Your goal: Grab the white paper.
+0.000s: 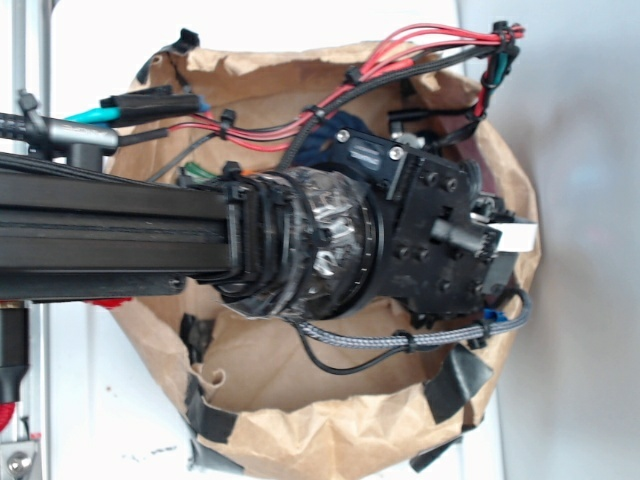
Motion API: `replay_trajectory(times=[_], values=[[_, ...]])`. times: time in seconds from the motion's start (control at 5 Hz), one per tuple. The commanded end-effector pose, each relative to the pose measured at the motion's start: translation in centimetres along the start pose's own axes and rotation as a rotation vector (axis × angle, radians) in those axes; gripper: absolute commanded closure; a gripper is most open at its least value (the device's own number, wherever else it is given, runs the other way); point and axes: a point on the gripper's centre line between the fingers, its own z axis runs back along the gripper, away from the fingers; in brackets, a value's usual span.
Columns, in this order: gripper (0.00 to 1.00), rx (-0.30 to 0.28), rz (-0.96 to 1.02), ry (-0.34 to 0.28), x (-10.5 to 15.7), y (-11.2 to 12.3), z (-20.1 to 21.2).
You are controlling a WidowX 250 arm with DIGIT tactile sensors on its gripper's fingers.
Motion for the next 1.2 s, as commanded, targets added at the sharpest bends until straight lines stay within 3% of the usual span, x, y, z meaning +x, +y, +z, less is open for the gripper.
replay_trajectory(times=[0.0,0.2,0.6,0.8,1.0], values=[[0.0,-0.136,-0.04,-0.027,0.4,1.9,5.3],[0.0,-0.191,-0.044,-0.027,0.1,3.2,6.5],[0.0,-0.247,-0.079,-0.046,-0.9,4.2,7.9],[0.0,-0.215,-0.104,-0.065,-1.7,3.1,7.4],[0.0,-0.197,-0.166,-0.123,-2.9,1.7,6.4]])
